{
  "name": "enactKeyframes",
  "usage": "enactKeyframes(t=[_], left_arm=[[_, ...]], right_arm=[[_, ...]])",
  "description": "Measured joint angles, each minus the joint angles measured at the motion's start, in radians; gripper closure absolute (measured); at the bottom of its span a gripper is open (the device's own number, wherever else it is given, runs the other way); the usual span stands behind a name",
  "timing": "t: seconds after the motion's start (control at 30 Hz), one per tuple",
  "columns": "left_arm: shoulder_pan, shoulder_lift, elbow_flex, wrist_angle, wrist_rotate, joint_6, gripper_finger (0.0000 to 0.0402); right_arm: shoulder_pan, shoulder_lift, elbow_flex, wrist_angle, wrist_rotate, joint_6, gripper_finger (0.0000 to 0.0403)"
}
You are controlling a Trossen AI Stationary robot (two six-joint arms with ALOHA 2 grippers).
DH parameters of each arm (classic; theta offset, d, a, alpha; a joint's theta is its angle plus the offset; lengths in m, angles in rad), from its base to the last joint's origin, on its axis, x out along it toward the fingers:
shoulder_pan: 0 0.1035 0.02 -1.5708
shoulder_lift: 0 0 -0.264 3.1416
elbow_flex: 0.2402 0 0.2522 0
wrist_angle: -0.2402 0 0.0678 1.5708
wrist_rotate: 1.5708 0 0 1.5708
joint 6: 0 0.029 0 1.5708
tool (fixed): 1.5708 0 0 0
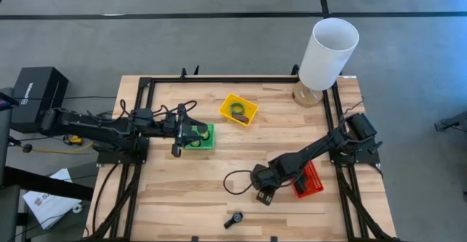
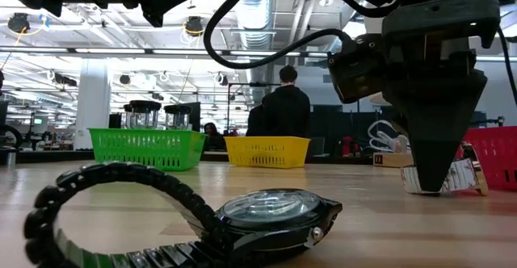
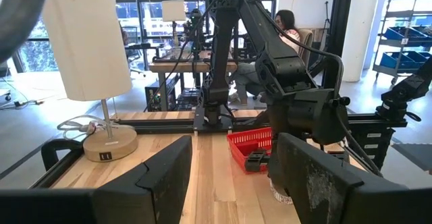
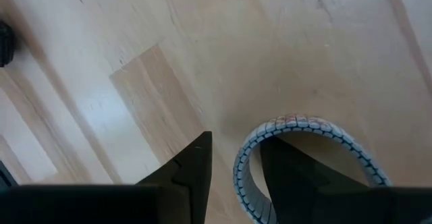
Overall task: Pick & Place Office items
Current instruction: Put the white watch into the yellow basket
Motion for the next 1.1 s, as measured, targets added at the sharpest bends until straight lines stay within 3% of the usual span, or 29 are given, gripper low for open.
enactKeyframes(t=[0.37,0.9,1.1], left_arm=[[0.0,0.0,0.0,0.0,0.0,0.0,0.0188],[0.0,0.0,0.0,0.0,0.0,0.0,0.0188],[0.0,0.0,0.0,0.0,0.0,0.0,0.0188]], right_arm=[[0.001,0.001,0.002,0.013,0.058,-0.008,0.0284],[-0.012,0.003,0.001,0.098,0.085,-0.167,0.0285],[-0.03,0.009,0.001,0.166,0.145,-0.298,0.0314]])
